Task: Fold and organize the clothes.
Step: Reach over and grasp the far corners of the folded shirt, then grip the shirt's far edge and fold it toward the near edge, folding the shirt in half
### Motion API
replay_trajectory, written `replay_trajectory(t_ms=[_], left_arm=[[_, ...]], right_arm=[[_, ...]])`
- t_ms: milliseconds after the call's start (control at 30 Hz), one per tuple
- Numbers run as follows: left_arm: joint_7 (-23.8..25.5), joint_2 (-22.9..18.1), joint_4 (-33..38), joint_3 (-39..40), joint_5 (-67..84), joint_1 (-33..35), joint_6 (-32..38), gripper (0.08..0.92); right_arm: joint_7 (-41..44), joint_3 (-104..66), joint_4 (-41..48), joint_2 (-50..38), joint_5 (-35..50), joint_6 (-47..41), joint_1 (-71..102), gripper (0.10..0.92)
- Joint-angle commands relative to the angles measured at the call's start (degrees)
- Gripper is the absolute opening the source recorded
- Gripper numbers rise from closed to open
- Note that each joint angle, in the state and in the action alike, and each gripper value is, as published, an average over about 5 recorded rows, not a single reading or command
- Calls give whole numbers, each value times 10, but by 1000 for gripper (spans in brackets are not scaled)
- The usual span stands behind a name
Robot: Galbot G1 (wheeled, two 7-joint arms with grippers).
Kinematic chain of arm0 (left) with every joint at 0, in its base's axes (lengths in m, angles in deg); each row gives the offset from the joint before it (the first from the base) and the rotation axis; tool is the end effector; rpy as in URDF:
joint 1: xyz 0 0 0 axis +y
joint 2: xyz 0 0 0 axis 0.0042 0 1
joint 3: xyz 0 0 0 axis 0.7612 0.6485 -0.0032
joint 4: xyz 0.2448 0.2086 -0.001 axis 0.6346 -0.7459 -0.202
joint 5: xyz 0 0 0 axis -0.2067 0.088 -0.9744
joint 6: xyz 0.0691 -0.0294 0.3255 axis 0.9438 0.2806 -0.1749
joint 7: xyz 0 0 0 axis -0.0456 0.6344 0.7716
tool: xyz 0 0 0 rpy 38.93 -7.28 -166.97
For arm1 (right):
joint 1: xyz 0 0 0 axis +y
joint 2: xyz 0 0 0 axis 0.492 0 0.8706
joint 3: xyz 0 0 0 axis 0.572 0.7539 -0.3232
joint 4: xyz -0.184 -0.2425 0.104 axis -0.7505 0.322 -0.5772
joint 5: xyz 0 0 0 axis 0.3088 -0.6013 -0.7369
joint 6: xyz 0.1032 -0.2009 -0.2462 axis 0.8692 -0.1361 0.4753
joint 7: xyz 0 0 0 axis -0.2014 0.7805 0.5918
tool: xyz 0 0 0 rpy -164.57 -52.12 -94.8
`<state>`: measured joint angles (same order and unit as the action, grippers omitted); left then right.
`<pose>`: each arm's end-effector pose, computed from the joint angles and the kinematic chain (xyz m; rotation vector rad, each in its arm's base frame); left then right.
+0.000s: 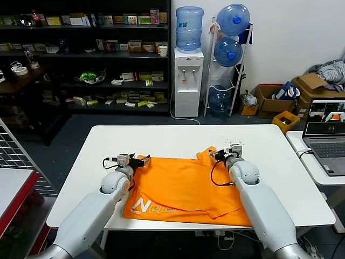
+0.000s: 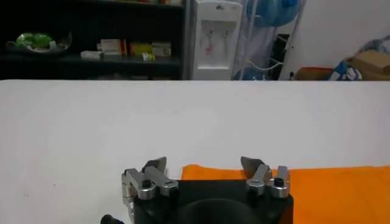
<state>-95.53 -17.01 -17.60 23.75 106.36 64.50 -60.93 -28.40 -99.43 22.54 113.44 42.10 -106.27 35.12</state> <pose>0.4343 0.0174 -0.3327 -0.2317 -2.6076 0.0118 0.4598 -0.0414 -0.3032 0.1487 -2.5154 0.0001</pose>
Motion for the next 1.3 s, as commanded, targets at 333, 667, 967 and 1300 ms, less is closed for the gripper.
replay_trajectory(t_ms=[333, 667, 967, 1300], left_arm=[[2, 2, -25, 19, 9, -22, -21, 631], [1, 0, -15, 8, 10, -6, 3, 354], [-12, 1, 11, 0, 6, 8, 13, 116], [-35, 31, 156, -42, -4, 78, 23, 99]], right_arm=[[13, 20, 61, 14, -4, -26, -27, 556], [29, 22, 28, 6, -13, 47, -13, 270], [25, 15, -1, 2, -11, 109, 1, 123], [-5, -4, -132, -51, 30, 79, 84, 123]])
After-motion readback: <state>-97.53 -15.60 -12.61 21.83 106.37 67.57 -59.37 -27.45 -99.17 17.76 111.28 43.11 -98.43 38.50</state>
